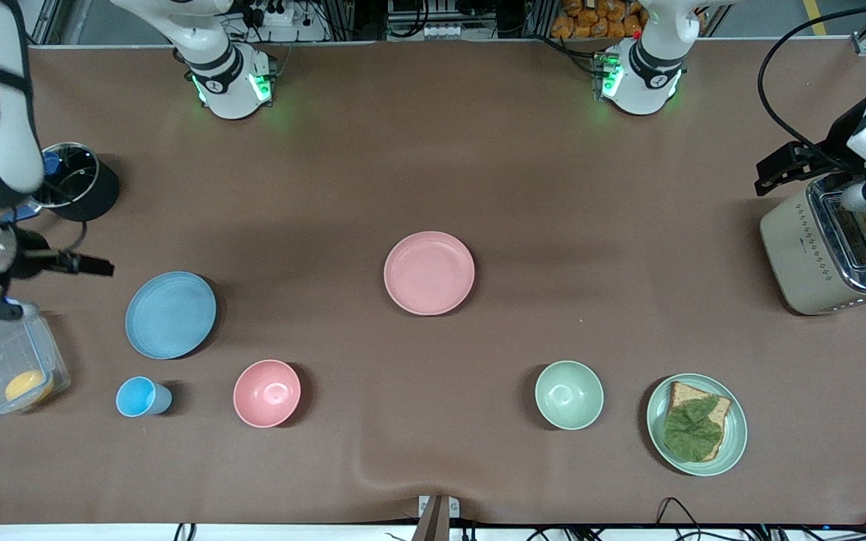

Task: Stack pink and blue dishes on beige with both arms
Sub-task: 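Grasp the blue plate rim with the right gripper, then carry the blue plate with the right gripper onto the pink plate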

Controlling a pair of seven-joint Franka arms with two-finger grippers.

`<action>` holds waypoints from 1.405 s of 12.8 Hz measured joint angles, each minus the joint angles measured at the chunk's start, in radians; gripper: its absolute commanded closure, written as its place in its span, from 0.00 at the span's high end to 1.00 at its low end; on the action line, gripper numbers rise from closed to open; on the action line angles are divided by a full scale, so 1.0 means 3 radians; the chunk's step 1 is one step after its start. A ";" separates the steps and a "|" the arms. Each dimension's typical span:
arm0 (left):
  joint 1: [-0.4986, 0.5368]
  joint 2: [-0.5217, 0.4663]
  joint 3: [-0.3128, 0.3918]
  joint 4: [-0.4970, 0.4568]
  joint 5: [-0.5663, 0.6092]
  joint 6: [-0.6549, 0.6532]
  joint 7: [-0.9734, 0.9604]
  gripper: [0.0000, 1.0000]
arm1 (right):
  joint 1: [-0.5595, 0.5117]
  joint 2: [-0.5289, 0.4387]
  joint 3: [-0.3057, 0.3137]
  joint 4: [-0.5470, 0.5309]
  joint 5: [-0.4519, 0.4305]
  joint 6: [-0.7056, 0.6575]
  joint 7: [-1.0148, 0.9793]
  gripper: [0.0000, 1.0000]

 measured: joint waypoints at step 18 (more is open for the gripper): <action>-0.0015 0.0154 -0.0008 -0.0010 0.0000 0.0046 0.0000 1.00 | -0.0283 0.0907 0.0061 -0.0126 0.0004 0.0917 -0.0498 0.00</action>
